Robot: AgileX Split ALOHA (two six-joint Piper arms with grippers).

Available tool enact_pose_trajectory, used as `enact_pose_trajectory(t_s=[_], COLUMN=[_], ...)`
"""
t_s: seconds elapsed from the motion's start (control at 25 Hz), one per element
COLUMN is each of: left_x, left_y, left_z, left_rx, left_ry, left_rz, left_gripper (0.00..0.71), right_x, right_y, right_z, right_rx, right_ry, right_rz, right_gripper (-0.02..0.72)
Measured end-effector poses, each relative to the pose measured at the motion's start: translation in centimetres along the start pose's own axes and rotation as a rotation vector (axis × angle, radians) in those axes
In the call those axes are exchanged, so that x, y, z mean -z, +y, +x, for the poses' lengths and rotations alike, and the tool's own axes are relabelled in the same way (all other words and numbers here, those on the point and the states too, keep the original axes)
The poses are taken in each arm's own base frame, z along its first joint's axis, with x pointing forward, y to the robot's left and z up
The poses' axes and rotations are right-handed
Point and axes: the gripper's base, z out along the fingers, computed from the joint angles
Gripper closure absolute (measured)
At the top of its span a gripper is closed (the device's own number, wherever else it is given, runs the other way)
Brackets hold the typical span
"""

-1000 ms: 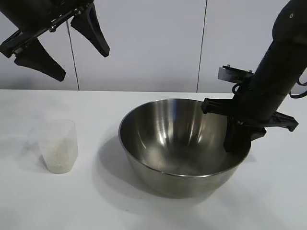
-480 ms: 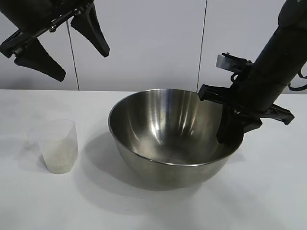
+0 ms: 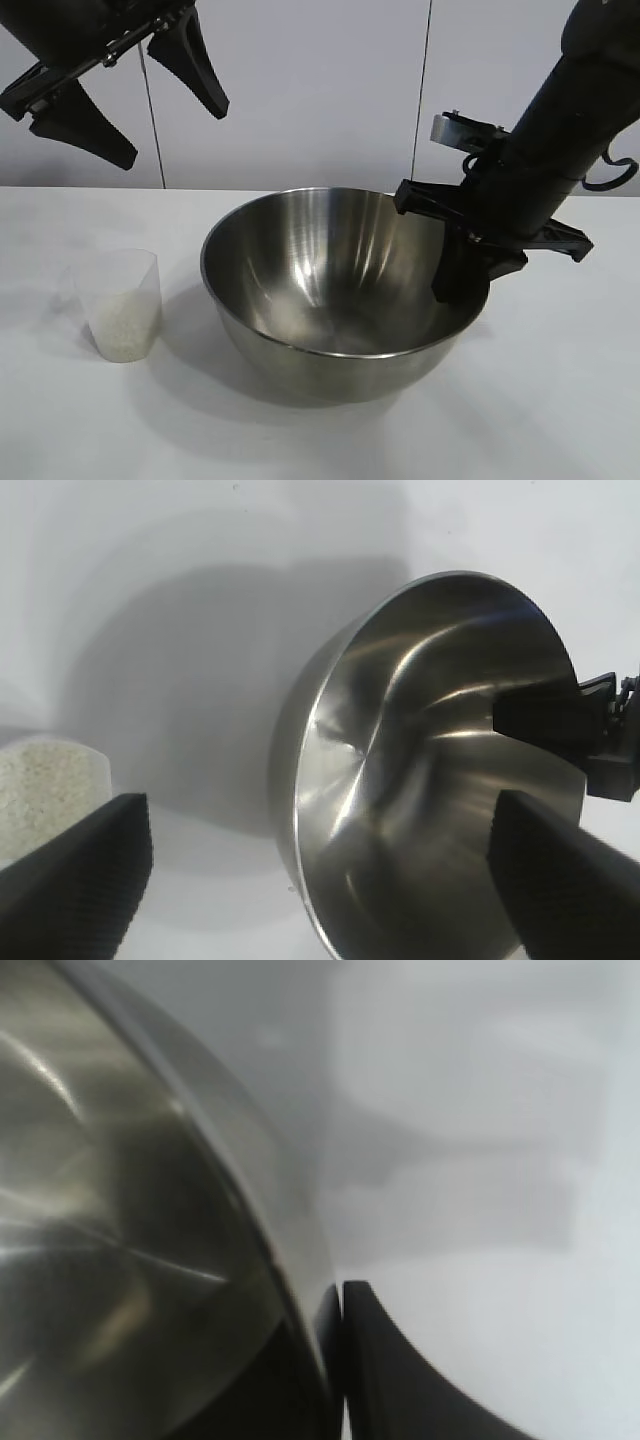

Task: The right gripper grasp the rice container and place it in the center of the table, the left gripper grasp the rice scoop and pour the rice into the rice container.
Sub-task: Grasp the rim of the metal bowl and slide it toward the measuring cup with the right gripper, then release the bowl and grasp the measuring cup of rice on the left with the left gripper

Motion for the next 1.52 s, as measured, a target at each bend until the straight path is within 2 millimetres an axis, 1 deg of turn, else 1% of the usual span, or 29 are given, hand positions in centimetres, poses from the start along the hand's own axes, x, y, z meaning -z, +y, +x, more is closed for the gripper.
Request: enact_pose_trajectory(t_s=[0.08,0.36,0.68,0.76,0.8,0.84,0.88,1.0,1.04,1.08,1.2,1.32,1.52], left_x=[0.0,0.0,0.0,0.0,0.0,0.0,0.0,0.0,0.0,0.0,0.0,0.0,0.0], left_y=[0.0,0.0,0.0,0.0,0.0,0.0,0.0,0.0,0.0,0.0,0.0,0.0,0.0], left_z=[0.0,0.0,0.0,0.0,0.0,0.0,0.0,0.0,0.0,0.0,0.0,0.0,0.2], left_rx=[0.0,0.0,0.0,0.0,0.0,0.0,0.0,0.0,0.0,0.0,0.0,0.0,0.0], left_ry=[0.0,0.0,0.0,0.0,0.0,0.0,0.0,0.0,0.0,0.0,0.0,0.0,0.018], left_rz=[0.0,0.0,0.0,0.0,0.0,0.0,0.0,0.0,0.0,0.0,0.0,0.0,0.002], left_gripper=[0.053,0.053,0.053,0.053,0.053,0.053,0.053,0.053,0.053,0.053,0.053,0.053,0.053], right_x=[-0.4,-2.3,-2.3,-2.3,-2.2,-2.1,-2.0,-1.4,-1.2,-0.9,0.4,2.3,5.7], right_y=[0.4,-0.1,-0.1,0.0,0.1,0.1,0.2,0.6,0.7,0.9,1.4,1.5,0.9], right_z=[0.0,-0.2,-0.3,-0.3,-0.4,-0.6,-0.8,-1.4,-1.5,-1.8,-2.4,-2.7,-3.0], right_rx=[0.008,-0.004,0.002,-0.003,-0.006,-0.006,-0.004,0.007,0.011,0.016,0.008,-0.007,-0.022], right_ry=[-0.002,0.035,0.034,0.034,0.032,0.028,0.027,0.032,0.035,0.034,0.012,-0.037,-0.114], right_rz=[-0.002,0.006,0.01,0.006,0.001,-0.002,-0.005,-0.017,-0.021,-0.026,-0.035,-0.038,-0.036], right_gripper=[0.693,0.693,0.693,0.671,0.645,0.594,0.519,0.249,0.181,0.146,0.087,0.052,0.038])
